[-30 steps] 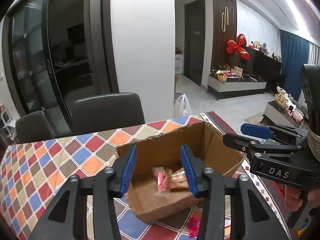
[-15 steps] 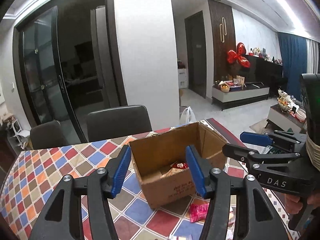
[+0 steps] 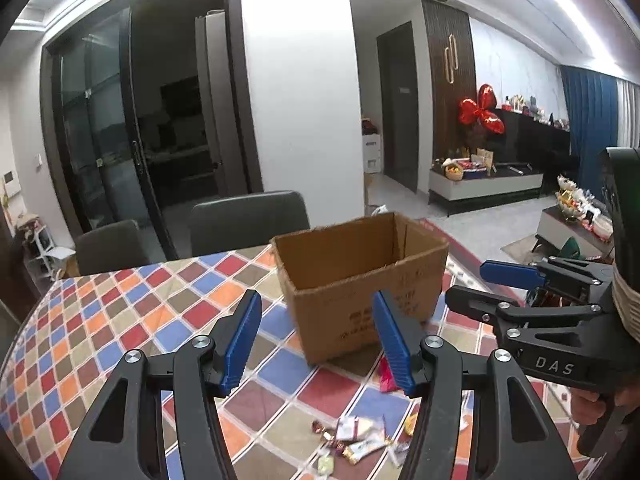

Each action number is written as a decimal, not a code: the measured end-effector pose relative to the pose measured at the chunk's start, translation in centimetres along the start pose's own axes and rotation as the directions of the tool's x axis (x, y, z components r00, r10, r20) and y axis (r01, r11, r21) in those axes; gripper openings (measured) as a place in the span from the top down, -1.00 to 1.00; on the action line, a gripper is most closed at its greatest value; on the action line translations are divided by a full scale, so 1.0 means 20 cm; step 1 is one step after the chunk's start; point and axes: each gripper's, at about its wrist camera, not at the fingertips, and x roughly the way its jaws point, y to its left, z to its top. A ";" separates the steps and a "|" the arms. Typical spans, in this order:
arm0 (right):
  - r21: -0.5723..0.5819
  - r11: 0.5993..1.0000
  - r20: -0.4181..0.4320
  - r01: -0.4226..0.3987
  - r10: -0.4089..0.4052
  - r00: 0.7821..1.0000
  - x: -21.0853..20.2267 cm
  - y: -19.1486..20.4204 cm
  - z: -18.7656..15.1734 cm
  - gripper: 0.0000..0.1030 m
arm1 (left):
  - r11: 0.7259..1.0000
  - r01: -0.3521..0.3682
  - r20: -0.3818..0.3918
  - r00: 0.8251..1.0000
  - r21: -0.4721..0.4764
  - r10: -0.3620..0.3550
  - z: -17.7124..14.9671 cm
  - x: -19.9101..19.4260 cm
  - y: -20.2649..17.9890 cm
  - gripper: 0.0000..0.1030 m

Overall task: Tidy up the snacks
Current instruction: 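Withdraw both open tools from the box back toward the remaining snacks, then grasp the yellow snack bag with the right tool while the left tool grasps a green candy, then carry the yellow bag and green candy into the box and release both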

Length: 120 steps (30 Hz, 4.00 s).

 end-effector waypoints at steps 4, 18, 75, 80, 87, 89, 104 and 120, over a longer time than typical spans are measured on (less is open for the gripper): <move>0.003 1.000 -0.022 -0.001 0.001 1.000 0.00 0.02 -0.07 -0.12 | 1.000 -0.014 -0.017 1.000 -0.017 0.014 -0.09 -0.04 0.01 -0.12; 0.013 1.000 -0.123 -0.002 0.004 0.992 0.04 0.06 -0.35 -0.13 | 0.996 -0.093 -0.110 0.990 0.001 0.093 -0.41 -0.02 -0.03 -0.17; 0.069 0.997 -0.365 0.028 0.000 0.931 0.53 0.00 -0.79 0.11 | 0.977 0.023 -0.430 0.896 -0.214 -0.115 -0.92 0.51 0.01 0.64; 0.079 0.997 -0.349 0.022 0.008 0.937 0.50 0.00 -0.79 0.12 | 0.976 0.028 -0.397 0.911 -0.216 -0.114 -0.88 0.44 0.00 0.64; 0.071 0.997 -0.309 0.007 0.015 0.951 0.42 0.02 -0.74 0.12 | 0.979 0.037 -0.349 0.931 -0.203 -0.107 -0.81 0.35 -0.02 0.64; 0.066 0.998 -0.296 0.003 0.016 0.955 0.39 0.02 -0.73 0.12 | 0.979 0.044 -0.333 0.937 -0.201 -0.111 -0.78 0.32 -0.03 0.64; 0.054 0.998 -0.153 -0.036 0.044 0.987 0.13 0.04 -0.55 0.12 | 0.983 0.089 -0.196 0.973 -0.159 -0.120 -0.53 0.10 -0.10 0.64; 0.012 0.999 -0.009 -0.047 0.047 0.999 -0.05 0.01 -0.24 0.12 | 0.986 0.117 -0.067 0.990 -0.117 -0.126 -0.21 0.04 -0.10 0.64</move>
